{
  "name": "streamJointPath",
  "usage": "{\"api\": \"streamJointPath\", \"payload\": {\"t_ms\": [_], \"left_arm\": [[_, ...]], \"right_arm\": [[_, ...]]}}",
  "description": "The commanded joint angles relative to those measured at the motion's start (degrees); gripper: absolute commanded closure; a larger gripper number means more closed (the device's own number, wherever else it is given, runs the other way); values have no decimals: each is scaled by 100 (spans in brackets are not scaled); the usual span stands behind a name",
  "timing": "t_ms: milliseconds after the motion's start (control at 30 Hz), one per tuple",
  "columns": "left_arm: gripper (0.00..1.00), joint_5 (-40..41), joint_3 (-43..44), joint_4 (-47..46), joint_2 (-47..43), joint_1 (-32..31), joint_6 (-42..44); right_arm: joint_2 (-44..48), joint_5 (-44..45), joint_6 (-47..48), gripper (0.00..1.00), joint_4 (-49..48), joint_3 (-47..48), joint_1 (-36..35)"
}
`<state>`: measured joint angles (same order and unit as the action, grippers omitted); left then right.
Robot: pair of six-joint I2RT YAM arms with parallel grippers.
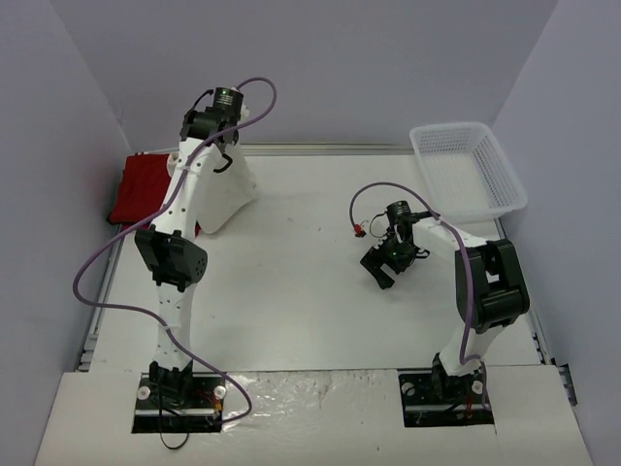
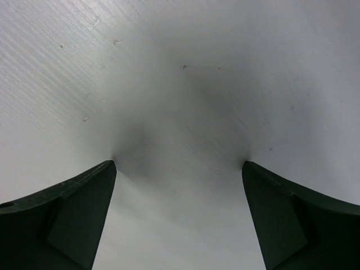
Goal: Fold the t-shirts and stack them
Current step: Put the neatly folded tshirt into the corner of the board with the left arm
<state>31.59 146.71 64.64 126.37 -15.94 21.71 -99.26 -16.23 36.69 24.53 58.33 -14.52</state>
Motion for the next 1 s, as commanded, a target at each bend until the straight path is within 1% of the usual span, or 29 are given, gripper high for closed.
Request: {"api": "streamJointPath", "payload": {"t_ms": [0, 267, 433, 700, 967], "left_arm": [[97, 23, 577, 198, -341, 48, -176], [98, -469, 552, 163, -420, 100, -334], [98, -444, 516, 110, -402, 179, -300], [98, -461, 770, 22, -332, 372, -168], [98, -1094, 938, 127, -323, 627, -554]], "right_arm": [[-286, -82, 49, 9, 210, -208, -24], [-392, 6, 40, 9, 210, -225, -33], [-409, 41, 49, 8, 201, -243, -33], [-497, 111, 49, 8, 201, -260, -33], [-647, 208, 40, 8, 201, -269, -33]]}}
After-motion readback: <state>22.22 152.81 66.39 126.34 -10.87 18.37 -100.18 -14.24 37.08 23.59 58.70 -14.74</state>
